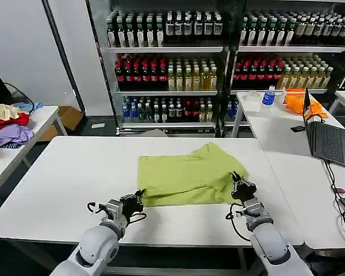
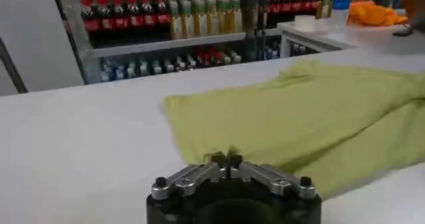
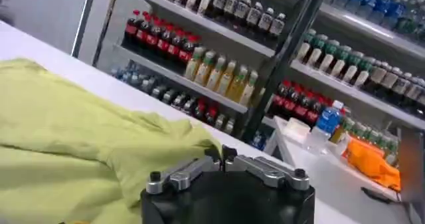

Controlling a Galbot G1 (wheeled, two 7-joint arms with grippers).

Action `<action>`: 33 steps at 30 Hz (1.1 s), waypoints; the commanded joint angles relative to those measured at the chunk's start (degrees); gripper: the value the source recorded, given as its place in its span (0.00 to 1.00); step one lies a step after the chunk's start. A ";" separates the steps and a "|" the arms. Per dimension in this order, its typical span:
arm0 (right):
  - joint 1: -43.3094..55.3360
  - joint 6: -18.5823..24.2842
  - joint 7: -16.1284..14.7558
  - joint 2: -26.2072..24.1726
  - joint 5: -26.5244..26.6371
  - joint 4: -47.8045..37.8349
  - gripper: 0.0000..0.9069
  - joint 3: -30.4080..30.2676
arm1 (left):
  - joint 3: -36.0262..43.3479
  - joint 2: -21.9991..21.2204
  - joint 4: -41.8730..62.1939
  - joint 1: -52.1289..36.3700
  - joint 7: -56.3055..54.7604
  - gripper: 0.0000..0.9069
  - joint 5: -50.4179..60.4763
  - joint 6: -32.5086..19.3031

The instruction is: Fold and organize the clothes.

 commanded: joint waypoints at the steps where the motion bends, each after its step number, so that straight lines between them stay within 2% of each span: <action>1: 0.26 0.50 0.74 0.62 -2.04 -1.58 1.00 -0.40 | 0.03 -0.45 0.74 -0.79 -0.14 1.00 0.69 -0.04; 6: -2.14 1.13 3.76 2.58 0.52 2.28 1.00 2.34 | -1.49 -0.34 -2.06 1.49 -0.29 1.00 0.48 -0.08; 14: -8.10 -0.87 4.48 2.54 6.15 8.42 1.00 9.48 | -2.89 -0.77 -4.37 6.05 -0.38 1.00 0.27 -0.13; 16: -10.05 -2.28 4.58 2.24 6.46 8.47 1.00 11.49 | -2.82 -1.05 -3.99 6.61 -0.41 1.00 0.09 -0.11; 18: -11.66 -6.69 5.21 1.98 9.58 7.96 1.00 13.49 | -2.65 -1.45 -3.28 6.72 -0.49 1.00 -0.14 0.03; 19: -11.66 -6.69 5.21 1.98 9.58 7.96 1.00 13.49 | -2.55 -1.54 -2.96 6.64 -0.49 1.00 -0.07 0.03; 21: -12.91 -10.14 5.74 1.75 13.28 6.74 1.00 14.36 | -2.17 -1.79 -1.65 6.15 -0.49 1.00 -0.09 0.11; 23: -12.93 -11.55 5.92 1.79 14.22 5.85 1.00 14.30 | -1.85 -1.84 -0.51 5.69 -0.58 1.00 -0.03 0.07; 29: -9.65 -11.99 6.33 2.24 16.30 4.10 1.00 12.19 | -1.55 -2.14 -0.01 5.15 -0.78 1.00 0.17 0.20; 33: -7.28 -14.88 6.68 2.08 17.43 3.16 1.00 10.57 | -1.58 -2.31 0.81 5.18 -0.93 1.00 0.39 0.23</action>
